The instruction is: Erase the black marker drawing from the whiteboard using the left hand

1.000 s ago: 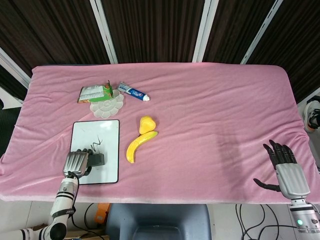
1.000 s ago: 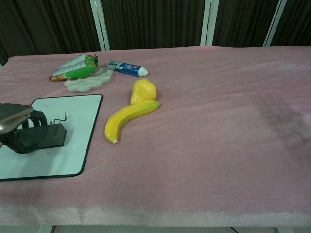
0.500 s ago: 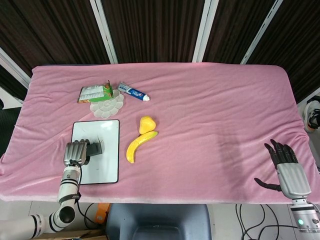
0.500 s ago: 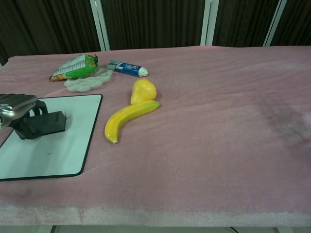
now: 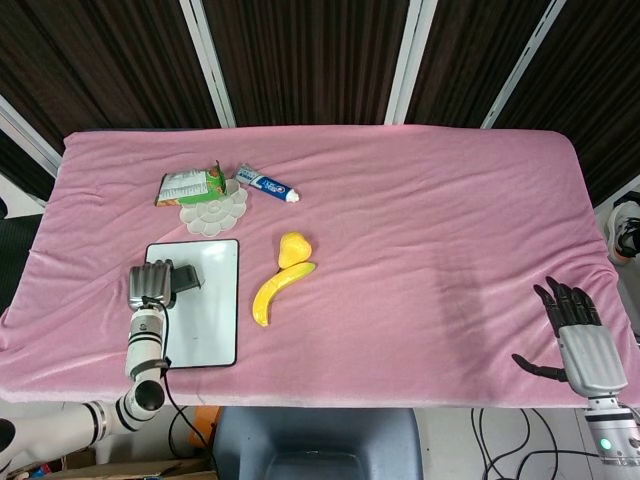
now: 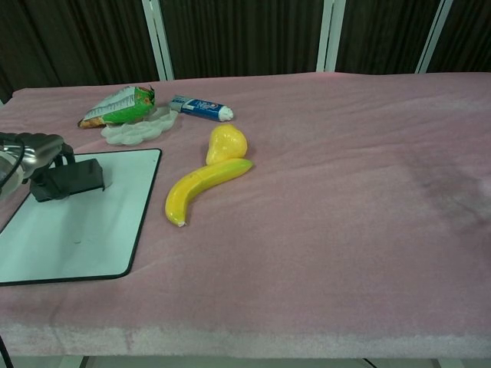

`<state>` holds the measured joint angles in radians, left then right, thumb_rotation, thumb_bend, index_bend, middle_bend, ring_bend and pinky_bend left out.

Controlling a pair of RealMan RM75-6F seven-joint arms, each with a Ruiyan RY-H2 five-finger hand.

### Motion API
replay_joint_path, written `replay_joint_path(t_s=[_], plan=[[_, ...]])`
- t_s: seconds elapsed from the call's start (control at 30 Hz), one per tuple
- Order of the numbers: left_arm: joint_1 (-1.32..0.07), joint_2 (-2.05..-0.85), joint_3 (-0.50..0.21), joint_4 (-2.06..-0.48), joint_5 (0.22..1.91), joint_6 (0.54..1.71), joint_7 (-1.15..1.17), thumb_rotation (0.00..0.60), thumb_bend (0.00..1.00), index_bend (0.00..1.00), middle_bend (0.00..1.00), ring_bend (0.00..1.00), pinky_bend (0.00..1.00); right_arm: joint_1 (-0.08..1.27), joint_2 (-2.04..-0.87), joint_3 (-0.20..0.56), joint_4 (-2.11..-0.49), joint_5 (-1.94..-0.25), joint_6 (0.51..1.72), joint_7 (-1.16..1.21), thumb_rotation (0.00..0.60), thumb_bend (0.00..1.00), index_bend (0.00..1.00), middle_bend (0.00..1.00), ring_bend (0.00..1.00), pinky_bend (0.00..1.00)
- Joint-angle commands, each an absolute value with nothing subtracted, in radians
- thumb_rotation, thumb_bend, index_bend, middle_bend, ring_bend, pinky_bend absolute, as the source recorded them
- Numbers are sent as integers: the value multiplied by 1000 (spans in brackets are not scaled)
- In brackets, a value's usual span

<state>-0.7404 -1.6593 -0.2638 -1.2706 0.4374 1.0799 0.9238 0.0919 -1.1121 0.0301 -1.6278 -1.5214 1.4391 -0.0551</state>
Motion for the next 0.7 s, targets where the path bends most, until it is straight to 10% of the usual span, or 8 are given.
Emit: replay_joint_path(t_s=[0.03,0.7], plan=[[-761,-1680,-278,-1221,414,1061,922,600,696,670,773,616,550,91,-1112,31,-1628,-1521,1440,-53,600,271,0,0,0,0],[-792,-1715,-245,-1278,444,1104,940,600,694,670,773,616,550,86,-1102,31,-1629,-1530,1452,-34,600,271,0,0,0,0]])
